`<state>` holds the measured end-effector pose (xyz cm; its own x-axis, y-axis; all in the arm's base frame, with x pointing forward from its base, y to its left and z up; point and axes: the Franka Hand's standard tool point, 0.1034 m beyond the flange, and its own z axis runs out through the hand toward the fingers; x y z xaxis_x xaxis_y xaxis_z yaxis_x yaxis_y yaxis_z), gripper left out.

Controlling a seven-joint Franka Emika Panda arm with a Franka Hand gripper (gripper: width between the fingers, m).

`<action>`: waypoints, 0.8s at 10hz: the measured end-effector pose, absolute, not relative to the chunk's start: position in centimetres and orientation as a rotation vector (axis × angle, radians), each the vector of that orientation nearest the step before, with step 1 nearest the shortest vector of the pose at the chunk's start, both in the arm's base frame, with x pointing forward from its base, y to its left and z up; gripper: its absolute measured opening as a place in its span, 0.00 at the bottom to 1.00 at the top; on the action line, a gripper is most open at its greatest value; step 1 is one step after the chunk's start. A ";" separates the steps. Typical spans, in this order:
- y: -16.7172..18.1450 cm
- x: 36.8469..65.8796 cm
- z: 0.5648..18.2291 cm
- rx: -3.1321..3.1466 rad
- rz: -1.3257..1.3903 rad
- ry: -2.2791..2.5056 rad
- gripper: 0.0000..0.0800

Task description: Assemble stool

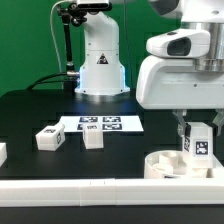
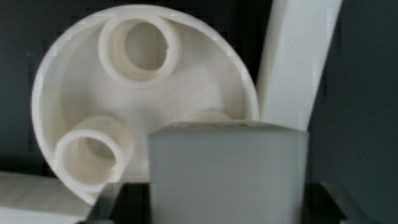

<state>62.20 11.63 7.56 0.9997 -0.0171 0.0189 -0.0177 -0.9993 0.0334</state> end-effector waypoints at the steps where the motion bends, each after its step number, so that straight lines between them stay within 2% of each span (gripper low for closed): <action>1: 11.6 62.2 7.6 3.114 0.030 -0.204 0.43; 8: 11.6 62.3 7.5 2.896 0.014 -1.390 0.43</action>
Offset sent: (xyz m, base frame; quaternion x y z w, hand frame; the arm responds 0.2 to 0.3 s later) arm -0.0121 -0.0047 -0.0041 0.0167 0.0018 0.2920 0.9563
